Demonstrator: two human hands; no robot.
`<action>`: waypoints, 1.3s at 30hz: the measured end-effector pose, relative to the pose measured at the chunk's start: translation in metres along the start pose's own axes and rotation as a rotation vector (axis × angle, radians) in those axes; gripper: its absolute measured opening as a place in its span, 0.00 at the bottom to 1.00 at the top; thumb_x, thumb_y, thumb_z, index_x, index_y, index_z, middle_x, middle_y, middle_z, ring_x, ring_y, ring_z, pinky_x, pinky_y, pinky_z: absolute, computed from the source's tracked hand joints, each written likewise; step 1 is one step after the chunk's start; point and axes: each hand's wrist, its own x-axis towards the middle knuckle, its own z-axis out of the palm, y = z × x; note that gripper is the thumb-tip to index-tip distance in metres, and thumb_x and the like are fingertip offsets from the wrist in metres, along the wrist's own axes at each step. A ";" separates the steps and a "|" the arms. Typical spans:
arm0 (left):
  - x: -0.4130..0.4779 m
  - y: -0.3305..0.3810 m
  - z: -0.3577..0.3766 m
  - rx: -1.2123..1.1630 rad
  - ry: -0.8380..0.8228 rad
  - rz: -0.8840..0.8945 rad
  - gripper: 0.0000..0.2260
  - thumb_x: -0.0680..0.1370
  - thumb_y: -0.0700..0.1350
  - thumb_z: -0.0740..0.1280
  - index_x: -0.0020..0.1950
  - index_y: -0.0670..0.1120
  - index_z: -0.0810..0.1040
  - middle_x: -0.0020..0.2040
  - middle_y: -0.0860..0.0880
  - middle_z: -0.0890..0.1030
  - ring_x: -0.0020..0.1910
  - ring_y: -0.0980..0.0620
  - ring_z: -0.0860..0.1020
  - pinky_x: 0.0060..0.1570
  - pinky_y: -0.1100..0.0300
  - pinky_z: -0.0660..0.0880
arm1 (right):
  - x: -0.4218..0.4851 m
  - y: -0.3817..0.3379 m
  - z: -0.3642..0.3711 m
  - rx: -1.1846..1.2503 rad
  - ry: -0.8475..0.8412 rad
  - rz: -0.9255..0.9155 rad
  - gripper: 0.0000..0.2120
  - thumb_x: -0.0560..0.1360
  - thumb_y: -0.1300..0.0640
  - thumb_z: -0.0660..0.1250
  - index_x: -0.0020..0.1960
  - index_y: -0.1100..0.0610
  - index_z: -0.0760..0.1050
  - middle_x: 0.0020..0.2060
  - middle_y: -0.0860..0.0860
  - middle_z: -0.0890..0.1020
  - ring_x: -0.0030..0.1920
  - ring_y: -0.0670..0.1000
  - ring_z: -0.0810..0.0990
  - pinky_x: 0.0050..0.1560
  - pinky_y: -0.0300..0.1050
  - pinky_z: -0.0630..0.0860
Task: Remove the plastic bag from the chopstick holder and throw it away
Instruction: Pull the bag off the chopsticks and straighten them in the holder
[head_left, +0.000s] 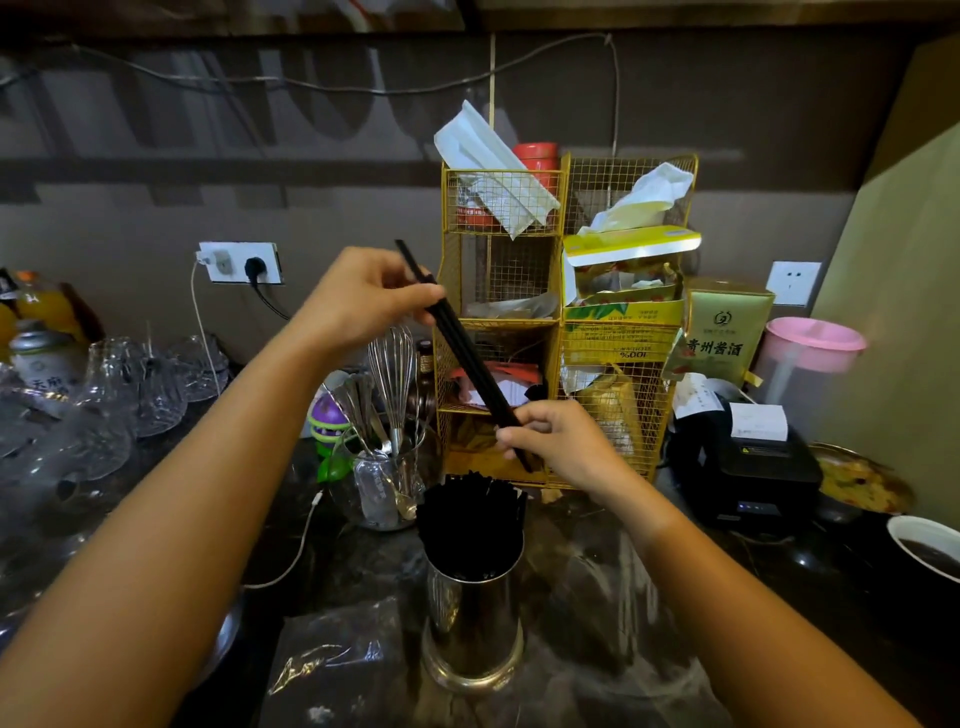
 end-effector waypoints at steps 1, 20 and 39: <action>-0.002 -0.005 -0.002 -0.036 0.044 -0.023 0.04 0.73 0.40 0.66 0.39 0.47 0.77 0.37 0.46 0.80 0.38 0.50 0.79 0.51 0.52 0.75 | 0.001 -0.001 -0.004 -0.005 0.010 0.010 0.04 0.73 0.63 0.66 0.40 0.57 0.78 0.34 0.50 0.80 0.30 0.38 0.79 0.41 0.30 0.75; -0.058 -0.084 0.073 -1.179 0.286 -0.434 0.10 0.74 0.36 0.61 0.34 0.45 0.74 0.24 0.51 0.80 0.26 0.60 0.79 0.24 0.71 0.73 | -0.006 -0.048 -0.061 0.334 0.329 -0.088 0.07 0.69 0.69 0.68 0.40 0.58 0.76 0.25 0.51 0.82 0.26 0.45 0.81 0.29 0.31 0.78; -0.026 -0.030 0.048 -0.166 -0.224 0.031 0.19 0.72 0.38 0.66 0.61 0.48 0.72 0.47 0.56 0.80 0.45 0.66 0.79 0.44 0.73 0.76 | 0.002 -0.125 -0.066 -0.571 -0.060 -0.223 0.05 0.71 0.66 0.67 0.40 0.58 0.74 0.30 0.51 0.79 0.25 0.41 0.80 0.34 0.37 0.80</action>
